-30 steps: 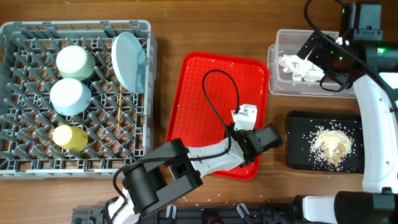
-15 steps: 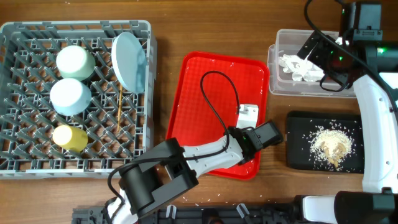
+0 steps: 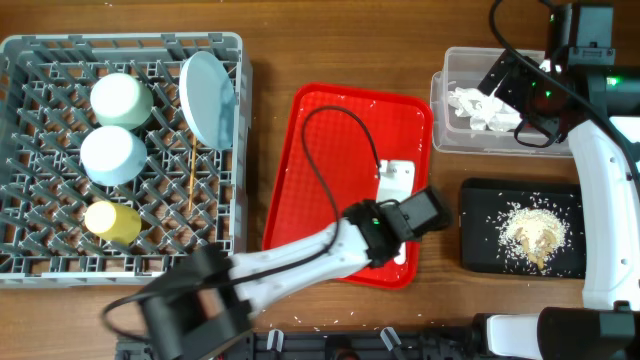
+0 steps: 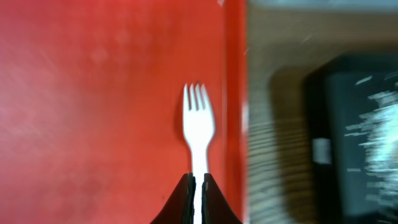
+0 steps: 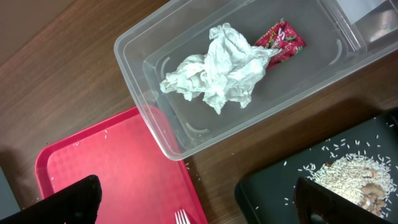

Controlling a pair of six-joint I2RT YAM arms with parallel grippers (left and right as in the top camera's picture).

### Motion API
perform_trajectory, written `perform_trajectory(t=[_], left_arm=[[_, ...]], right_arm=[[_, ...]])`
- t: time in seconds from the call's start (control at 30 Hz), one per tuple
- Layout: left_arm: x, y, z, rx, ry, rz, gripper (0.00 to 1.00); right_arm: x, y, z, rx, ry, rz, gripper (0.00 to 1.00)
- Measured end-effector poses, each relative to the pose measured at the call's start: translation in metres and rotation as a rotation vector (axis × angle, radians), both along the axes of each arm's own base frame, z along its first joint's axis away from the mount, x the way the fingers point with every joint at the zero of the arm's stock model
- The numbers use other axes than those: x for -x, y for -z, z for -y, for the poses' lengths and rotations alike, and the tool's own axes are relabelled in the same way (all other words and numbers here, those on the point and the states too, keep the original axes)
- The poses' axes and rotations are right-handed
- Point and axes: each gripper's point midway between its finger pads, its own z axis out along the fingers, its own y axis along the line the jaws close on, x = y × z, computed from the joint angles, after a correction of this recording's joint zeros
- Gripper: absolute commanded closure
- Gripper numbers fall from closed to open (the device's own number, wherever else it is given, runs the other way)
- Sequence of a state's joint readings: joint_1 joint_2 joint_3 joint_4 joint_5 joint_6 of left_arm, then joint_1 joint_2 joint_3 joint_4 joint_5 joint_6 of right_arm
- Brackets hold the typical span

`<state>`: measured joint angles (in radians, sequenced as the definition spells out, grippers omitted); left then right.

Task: Sort waste into correct bins and load items into the dishwasher rack

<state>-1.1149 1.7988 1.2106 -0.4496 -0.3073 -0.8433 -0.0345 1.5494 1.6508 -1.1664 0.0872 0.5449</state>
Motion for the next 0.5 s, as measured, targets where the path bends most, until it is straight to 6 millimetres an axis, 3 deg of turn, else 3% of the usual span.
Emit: perform_trajectory(t=[0.07,0.13,0.27,0.37,0.5], left_arm=[[-0.006,-0.032,-0.007,0.057,-0.017,0.029,0.45],[-0.012,-0.051,-0.015,0.091,-0.038,0.043,0.28],[-0.007,-0.038,-0.008,0.099,-0.017,-0.012,0.23],[-0.008,-0.008,0.004,0.080,-0.002,-0.048,0.21],[0.001,0.039,0.008,0.016,0.023,-0.128,0.41]], right_arm=[[0.000,0.000,0.000,0.000,0.000,0.000,0.00],[0.000,0.000,0.000,0.000,0.000,0.000,0.00],[0.000,0.000,0.000,0.000,0.000,0.000,0.00],[0.000,0.000,0.000,0.000,0.000,0.000,0.00],[0.000,0.000,0.000,0.000,0.000,0.000,0.00]])
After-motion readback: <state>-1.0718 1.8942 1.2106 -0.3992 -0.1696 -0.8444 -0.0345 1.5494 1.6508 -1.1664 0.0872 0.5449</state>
